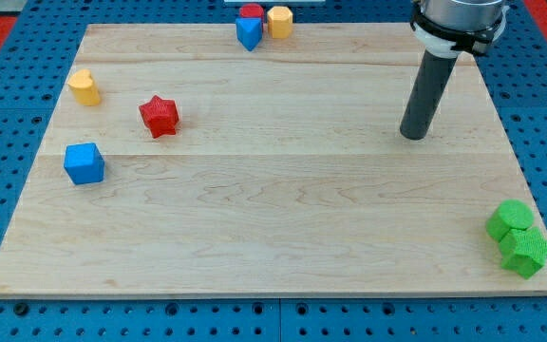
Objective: Point your arm to the center
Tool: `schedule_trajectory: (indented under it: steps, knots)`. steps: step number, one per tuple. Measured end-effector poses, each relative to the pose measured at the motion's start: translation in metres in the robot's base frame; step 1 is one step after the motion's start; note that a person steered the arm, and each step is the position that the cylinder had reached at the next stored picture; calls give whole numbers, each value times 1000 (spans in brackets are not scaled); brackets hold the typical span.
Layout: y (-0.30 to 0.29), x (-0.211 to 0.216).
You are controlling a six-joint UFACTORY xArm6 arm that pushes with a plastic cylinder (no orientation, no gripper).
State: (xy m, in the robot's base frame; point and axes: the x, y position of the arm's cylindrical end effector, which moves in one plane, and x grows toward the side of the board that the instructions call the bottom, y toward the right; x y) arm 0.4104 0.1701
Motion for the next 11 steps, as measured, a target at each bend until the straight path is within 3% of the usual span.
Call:
schedule_trajectory:
  steps: [8,11]
  knots:
    - [-9,-10]
    - [-83,-12]
